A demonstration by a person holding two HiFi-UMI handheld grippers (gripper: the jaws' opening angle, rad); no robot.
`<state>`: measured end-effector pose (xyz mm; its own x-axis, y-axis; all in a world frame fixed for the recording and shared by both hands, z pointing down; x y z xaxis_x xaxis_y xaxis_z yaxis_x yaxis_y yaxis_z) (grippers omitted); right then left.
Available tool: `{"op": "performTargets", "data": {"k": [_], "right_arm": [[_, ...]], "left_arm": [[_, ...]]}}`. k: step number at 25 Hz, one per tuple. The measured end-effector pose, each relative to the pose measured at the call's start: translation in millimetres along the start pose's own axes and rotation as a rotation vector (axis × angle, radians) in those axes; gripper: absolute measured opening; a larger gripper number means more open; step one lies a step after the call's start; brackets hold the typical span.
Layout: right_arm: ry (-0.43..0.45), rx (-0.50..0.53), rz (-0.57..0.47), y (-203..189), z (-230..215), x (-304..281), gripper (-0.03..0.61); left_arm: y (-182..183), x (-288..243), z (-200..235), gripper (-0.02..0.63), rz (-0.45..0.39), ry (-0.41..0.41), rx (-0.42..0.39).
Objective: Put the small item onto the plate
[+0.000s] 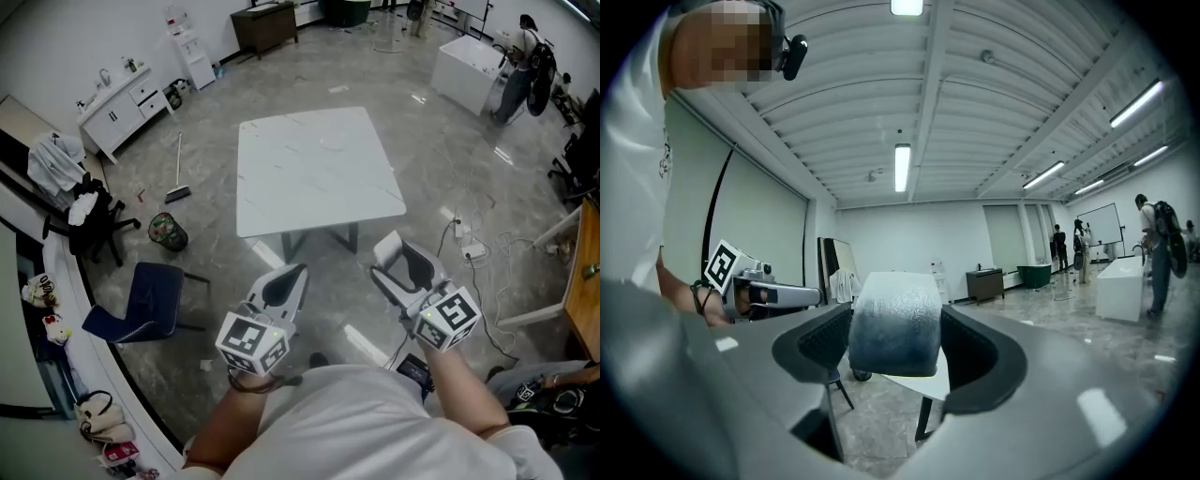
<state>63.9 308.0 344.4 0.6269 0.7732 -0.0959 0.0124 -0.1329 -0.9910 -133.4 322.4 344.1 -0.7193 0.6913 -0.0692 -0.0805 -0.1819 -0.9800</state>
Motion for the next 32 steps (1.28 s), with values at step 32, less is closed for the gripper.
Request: {"op": "performTargets", "data": {"k": [32], "right_arm": [[0.188, -0.026, 0.0, 35.1, -296.9, -202.5, 0.291]], "left_arm": [[47.9, -295.5, 157.0, 0.006, -0.039, 0.246, -0.019]]}}
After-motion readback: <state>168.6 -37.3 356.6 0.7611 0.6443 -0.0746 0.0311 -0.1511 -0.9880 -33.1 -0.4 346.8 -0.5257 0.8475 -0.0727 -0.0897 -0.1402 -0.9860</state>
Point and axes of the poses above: the fingertips, and each gripper's own axes: x backward along the fingers, z to its left, y out of its top, the point moved 4 cm from there along x, backward along the fingers, and after that the axes turned 7 degrees about -y, right-handed, at the moved point
